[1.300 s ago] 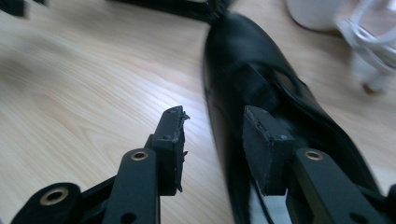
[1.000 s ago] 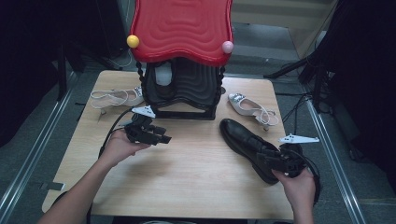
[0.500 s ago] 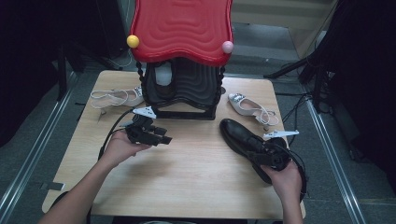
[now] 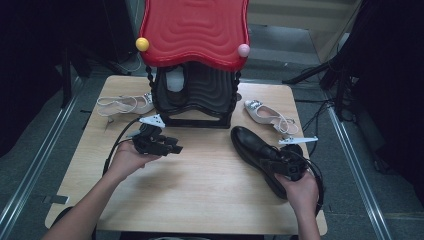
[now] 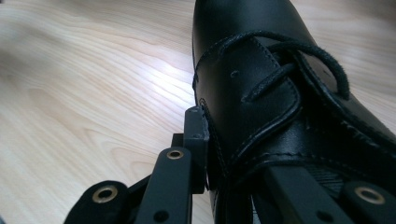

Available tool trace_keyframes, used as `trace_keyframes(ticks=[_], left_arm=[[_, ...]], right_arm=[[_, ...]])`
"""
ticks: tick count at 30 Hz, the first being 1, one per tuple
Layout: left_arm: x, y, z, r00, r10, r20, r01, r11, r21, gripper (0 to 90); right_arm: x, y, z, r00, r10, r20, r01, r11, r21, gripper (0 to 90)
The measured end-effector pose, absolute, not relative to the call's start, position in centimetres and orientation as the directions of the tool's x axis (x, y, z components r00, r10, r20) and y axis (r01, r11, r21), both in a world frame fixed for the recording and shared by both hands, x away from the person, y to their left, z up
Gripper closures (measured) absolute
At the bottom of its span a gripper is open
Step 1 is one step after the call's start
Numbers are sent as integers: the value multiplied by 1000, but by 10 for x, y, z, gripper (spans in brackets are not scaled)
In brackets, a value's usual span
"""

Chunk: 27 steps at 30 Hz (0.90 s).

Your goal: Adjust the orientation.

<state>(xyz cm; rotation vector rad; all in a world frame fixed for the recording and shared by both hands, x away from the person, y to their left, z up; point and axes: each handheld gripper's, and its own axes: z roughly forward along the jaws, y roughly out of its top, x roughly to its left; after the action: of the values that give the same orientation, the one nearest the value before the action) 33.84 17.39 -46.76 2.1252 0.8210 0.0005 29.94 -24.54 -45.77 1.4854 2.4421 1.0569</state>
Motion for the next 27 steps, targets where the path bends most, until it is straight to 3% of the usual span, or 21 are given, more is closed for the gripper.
trace_keyframes(ticks=[7,11,19,27], left_arm=[[335,180,-467,763,560,-323,588,-393,707,722],[329,184,-465,766,566,-305,570,-377,730,793],[318,185,-466,767,575,-286,562,-384,733,876],[311,189,-470,744,605,-284,578,-370,727,887]], right_arm=[[301,-213,-453,-587,765,264,714,337,613,799],[305,-194,-454,-616,745,257,699,366,614,799],[315,-162,-455,-672,697,249,666,421,616,799],[323,-138,-458,-705,667,241,646,464,606,796]])
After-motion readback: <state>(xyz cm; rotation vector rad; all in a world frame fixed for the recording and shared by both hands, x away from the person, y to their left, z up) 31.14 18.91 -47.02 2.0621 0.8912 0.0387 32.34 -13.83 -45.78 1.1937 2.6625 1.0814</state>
